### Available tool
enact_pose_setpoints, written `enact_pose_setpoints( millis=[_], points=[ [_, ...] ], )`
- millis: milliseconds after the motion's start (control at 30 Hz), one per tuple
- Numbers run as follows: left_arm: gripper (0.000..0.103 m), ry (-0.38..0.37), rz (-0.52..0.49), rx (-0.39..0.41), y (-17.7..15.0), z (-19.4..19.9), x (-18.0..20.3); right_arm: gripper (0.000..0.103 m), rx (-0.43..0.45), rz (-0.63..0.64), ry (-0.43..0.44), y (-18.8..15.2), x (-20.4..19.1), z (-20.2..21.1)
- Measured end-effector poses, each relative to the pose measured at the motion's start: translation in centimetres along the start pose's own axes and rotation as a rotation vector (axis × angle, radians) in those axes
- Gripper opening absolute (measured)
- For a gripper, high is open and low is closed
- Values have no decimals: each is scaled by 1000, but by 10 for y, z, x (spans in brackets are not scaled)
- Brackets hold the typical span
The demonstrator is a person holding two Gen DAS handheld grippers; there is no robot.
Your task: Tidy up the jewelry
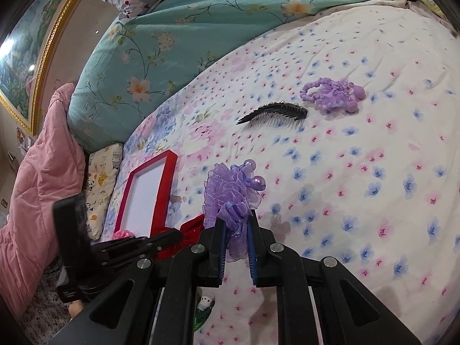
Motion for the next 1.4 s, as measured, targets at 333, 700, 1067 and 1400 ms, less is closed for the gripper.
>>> enact_pose_setpoints(
  millis=[333, 700, 1067, 1400],
  points=[
    [49, 74, -185, -157, -2, -21, -19, 15, -12, 5, 21, -3, -10, 1],
    [71, -24, -441, -376, 1, -67, -15, 16, -25, -29, 16, -3, -4, -2],
    [28, -7, -419, -269, 3, -39, -9, 13, 12, -46, 4, 2, 0, 3],
    [26, -139, -182, -86, 9, 26, -37, 12, 5, -4, 48, -1, -27, 1]
  ],
)
Point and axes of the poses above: each gripper's, at about its wrist camera, not at the fingertips, and z roughly against the way its jaws point, x to its right, y to its top, the point moved 2 cm from there along -z, roughly the way its jaws point, and after that the axes turned 2 degrees about -z, right-handed, at the moved point
